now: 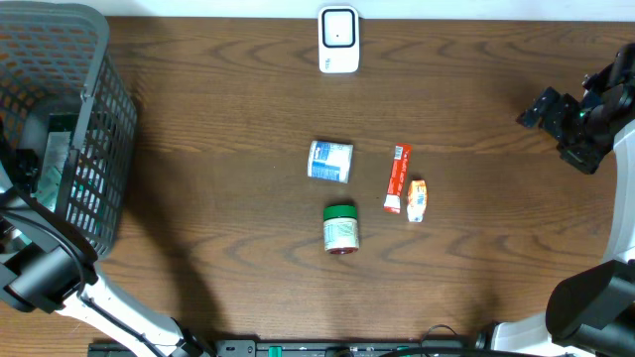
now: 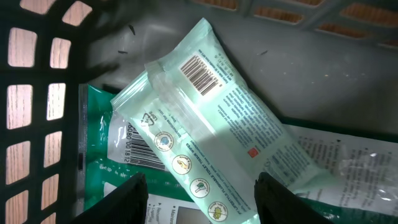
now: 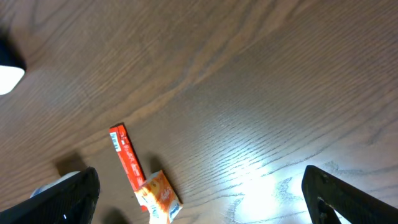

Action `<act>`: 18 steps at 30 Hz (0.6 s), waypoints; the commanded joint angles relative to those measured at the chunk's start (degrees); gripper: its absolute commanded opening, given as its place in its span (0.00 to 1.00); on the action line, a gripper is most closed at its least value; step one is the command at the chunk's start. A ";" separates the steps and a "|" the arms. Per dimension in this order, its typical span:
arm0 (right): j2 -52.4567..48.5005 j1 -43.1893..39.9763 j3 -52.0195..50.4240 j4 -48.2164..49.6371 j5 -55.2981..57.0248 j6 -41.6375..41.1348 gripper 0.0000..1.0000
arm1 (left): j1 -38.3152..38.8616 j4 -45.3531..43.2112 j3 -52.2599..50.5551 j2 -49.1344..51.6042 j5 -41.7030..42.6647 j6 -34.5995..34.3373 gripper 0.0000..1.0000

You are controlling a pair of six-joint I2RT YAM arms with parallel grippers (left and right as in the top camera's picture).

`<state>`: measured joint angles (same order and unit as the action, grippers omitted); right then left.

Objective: Scan the item barcode

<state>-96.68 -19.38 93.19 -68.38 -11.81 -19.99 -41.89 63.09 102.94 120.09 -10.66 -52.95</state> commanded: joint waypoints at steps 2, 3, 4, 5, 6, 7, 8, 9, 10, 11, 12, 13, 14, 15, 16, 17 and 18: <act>1.09 -0.31 1.18 -0.17 -0.04 -0.55 0.99 | -0.09 1.75 -0.26 0.46 -0.33 -1.62 0.55; 1.09 -0.31 1.18 -0.17 -0.07 -0.55 0.99 | -0.09 2.40 -0.28 0.46 -0.33 -1.64 0.55; 1.09 -0.28 1.18 -0.17 -0.07 -0.55 0.99 | -0.09 3.02 -0.31 0.46 -0.33 -2.01 0.55; 1.09 -0.28 1.20 -0.17 -0.04 -0.55 0.99 | -0.09 3.87 -0.33 0.46 -0.33 -2.73 0.55; 1.09 -0.31 1.20 -0.17 -0.04 -0.55 0.99 | -0.09 4.72 -0.35 0.46 -0.35 -3.89 0.55; 1.09 -0.31 1.18 -0.17 -0.04 -0.55 0.99 | -0.09 5.60 -0.35 0.46 -0.35 -5.09 0.55; 1.09 -0.31 1.18 -0.17 -0.04 -0.55 0.99 | -0.09 6.40 -0.35 0.46 -0.33 -6.40 0.55; 1.09 -0.28 1.18 -0.17 -0.07 -0.55 0.99 | -0.07 7.28 -0.35 0.46 -0.33 -7.80 0.55; 1.09 -0.28 1.18 -0.17 -0.07 -0.55 0.99 | -0.04 7.93 -0.35 0.46 -0.35 -8.85 0.55; 1.09 -0.28 1.20 -0.17 -0.04 -0.55 0.99 | 0.00 8.09 -0.37 0.46 -0.33 -8.90 0.55; 1.09 -0.31 1.18 -0.17 -0.04 -0.55 0.99 | 0.09 8.00 -0.46 0.46 -0.35 -8.92 0.55; 1.09 -0.31 1.18 -0.17 -0.04 -0.55 0.99 | 0.13 7.67 -0.50 0.46 -0.33 -8.94 0.55; 1.09 -0.31 1.20 -0.17 -0.04 -0.55 0.99 | 0.20 7.30 -0.52 0.46 -0.33 -8.94 0.55; 1.09 -0.31 1.18 -0.17 -0.07 -0.55 0.99 | 0.24 6.73 -0.66 0.46 -0.33 -9.14 0.55; 1.09 -0.31 1.18 -0.17 -0.07 -0.55 0.99 | 0.33 6.47 -0.72 0.46 -0.11 -9.73 0.55; 1.09 -0.31 1.18 -0.17 -0.04 -0.55 0.99 | 0.39 6.45 -0.74 0.46 0.07 -10.34 0.56; 1.09 -0.28 1.18 -0.17 -0.04 -0.55 0.99 | 0.52 6.29 -0.83 0.46 0.11 -10.91 0.56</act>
<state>-96.68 -19.38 93.19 -68.38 -11.81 -19.99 -41.78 69.36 102.91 120.22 -10.63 -61.06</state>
